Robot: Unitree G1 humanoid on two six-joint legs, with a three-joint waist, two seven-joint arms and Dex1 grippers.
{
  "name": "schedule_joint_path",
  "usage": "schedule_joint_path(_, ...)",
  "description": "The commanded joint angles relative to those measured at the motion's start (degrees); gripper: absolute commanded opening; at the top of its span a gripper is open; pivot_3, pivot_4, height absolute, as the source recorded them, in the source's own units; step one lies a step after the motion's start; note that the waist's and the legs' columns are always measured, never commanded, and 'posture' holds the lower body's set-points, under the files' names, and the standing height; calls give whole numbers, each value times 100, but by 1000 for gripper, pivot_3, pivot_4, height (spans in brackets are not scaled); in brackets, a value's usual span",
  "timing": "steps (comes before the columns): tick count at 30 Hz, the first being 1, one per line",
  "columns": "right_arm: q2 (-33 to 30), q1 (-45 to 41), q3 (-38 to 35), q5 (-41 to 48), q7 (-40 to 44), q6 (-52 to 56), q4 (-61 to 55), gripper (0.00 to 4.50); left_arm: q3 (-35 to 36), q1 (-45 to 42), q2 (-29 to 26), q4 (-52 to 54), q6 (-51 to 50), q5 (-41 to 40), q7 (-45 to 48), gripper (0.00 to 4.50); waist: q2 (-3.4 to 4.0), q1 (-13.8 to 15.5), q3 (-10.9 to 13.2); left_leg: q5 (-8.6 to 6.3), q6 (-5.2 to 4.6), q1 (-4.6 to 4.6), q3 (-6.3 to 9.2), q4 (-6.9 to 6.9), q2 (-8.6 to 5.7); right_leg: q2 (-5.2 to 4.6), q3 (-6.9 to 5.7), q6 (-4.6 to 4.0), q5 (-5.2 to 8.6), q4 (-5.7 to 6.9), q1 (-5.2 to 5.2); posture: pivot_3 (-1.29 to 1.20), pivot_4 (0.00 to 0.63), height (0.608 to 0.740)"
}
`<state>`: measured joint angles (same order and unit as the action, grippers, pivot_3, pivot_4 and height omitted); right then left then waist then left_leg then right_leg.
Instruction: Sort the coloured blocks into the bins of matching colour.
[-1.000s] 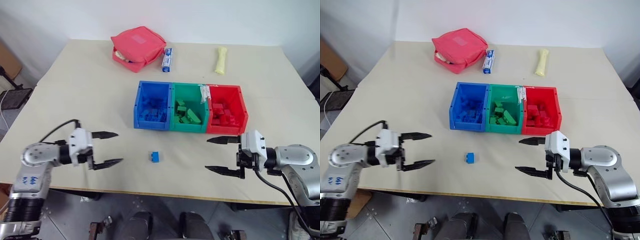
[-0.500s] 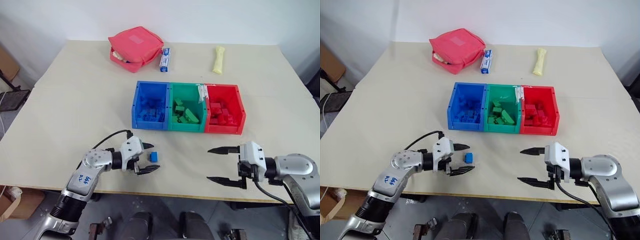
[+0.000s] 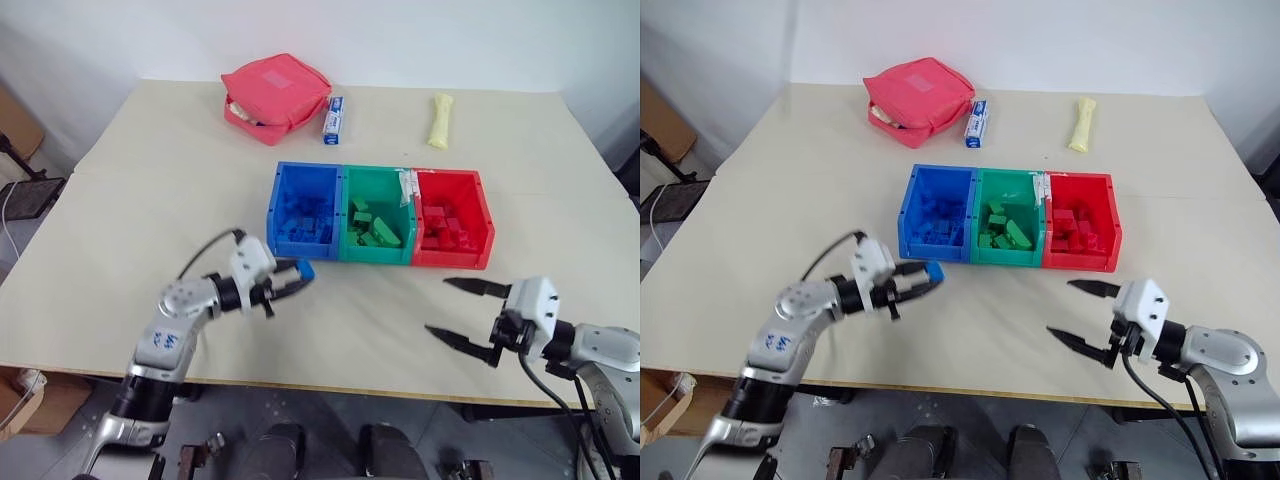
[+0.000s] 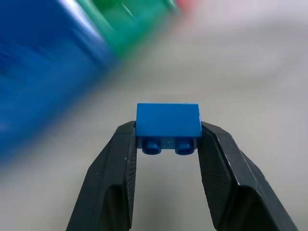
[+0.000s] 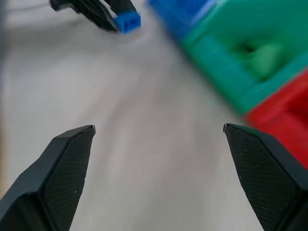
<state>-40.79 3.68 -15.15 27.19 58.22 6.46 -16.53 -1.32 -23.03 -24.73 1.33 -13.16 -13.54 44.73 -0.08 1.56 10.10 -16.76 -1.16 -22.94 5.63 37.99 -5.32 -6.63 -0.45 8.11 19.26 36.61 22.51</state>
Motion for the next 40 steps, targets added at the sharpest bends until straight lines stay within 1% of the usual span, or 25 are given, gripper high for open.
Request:
schedule_joint_path(1,185,12,-402,293,-482,112,-361,4500,186,-591,126,-140,267,152,-497,1462,0,0,0,0,0,0,0,0,-1,0,-3,0,0,3,1,0,150,740)
schedule_joint_path(4,354,-172,-424,320,-789,116,-413,4500,189,-1174,413,-659,312,334,-1017,1462,-1,0,-1,0,0,1,-1,4,-3,2,-17,1,-1,15,-1,0,150,740)
schedule_joint_path(8,409,-392,-314,302,-910,148,-421,4500,46,-1649,683,-1425,536,497,-1140,1462,-1,-16,-1,0,-1,1,-4,3,-4,4,-36,3,-1,31,2,0,150,740)
schedule_joint_path(9,399,-418,-294,298,-913,149,-414,4500,25,-1729,727,-1580,597,535,-1167,2184,-1,-20,-1,0,0,1,-5,2,-3,5,-39,3,-1,33,3,0,150,740)
schedule_joint_path(10,376,-449,-271,280,-896,134,-399,4500,14,-1798,764,-1710,632,528,-1137,2379,-1,-23,-1,0,0,1,-5,1,-2,6,-39,2,-1,33,4,0,150,740)
schedule_joint_path(12,322,-489,-255,275,-848,131,-369,4500,10,-1846,778,-1808,623,507,-1063,2943,-1,-30,-1,0,-1,0,-7,1,-1,6,-39,3,-1,35,6,0,150,740)
schedule_joint_path(17,145,-528,-243,288,-608,123,-235,4500,178,-1642,516,-1592,598,514,-1099,4467,-1,-24,-1,0,-1,0,-6,2,-2,5,-38,3,-1,35,6,0,150,740)
schedule_joint_path(19,32,-519,-206,301,-426,142,-194,4500,263,-1486,378,-1366,553,393,-998,4467,-1,-31,-1,0,0,0,-7,0,-1,6,-36,3,-1,35,7,0,150,740)
schedule_joint_path(21,-181,-480,-144,319,-113,176,-133,4500,394,-1095,90,-837,727,90,-499,4467,-1,-45,-1,0,0,0,-7,-1,1,6,-34,2,-1,33,8,0,150,740)
schedule_joint_path(23,-351,-481,-87,303,153,166,-1,4500,574,-563,-357,-322,748,-257,127,4467,-1,-50,-1,0,0,0,-6,-3,2,5,-25,2,-1,32,8,0,150,740)
schedule_joint_path(26,-486,-498,-27,200,440,41,226,4500,739,162,-1179,48,967,-351,875,4467,0,-82,-1,-1,2,1,-4,-5,8,-3,-4,2,-1,26,5,0,150,740)
schedule_joint_path(30,-447,-523,117,186,642,18,350,4500,1177,947,-1759,168,595,-820,1338,4467,1,-75,-1,-2,3,3,-2,-4,9,-5,12,-1,0,-3,2,0,150,740)
schedule_joint_path(33,-427,-553,280,161,797,-15,386,4500,1285,1452,-1898,235,569,-968,1611,4467,1,-47,-1,-5,1,5,-1,-6,7,-10,16,-1,1,-7,-1,0,150,740)
schedule_joint_path(34,-434,-568,319,154,854,-35,405,4500,1282,1554,-1911,197,690,-882,1607,4467,1,-31,-1,-6,1,5,0,-6,7,-11,15,-1,1,-7,-2,0,150,740)
schedule_joint_path(40,-466,-650,354,140,996,-62,487,4500,1222,1616,-1791,63,1042,-672,1403,4467,1,-13,-1,-6,1,4,0,-5,6,-10,14,-1,0,-12,-3,0,150,740)
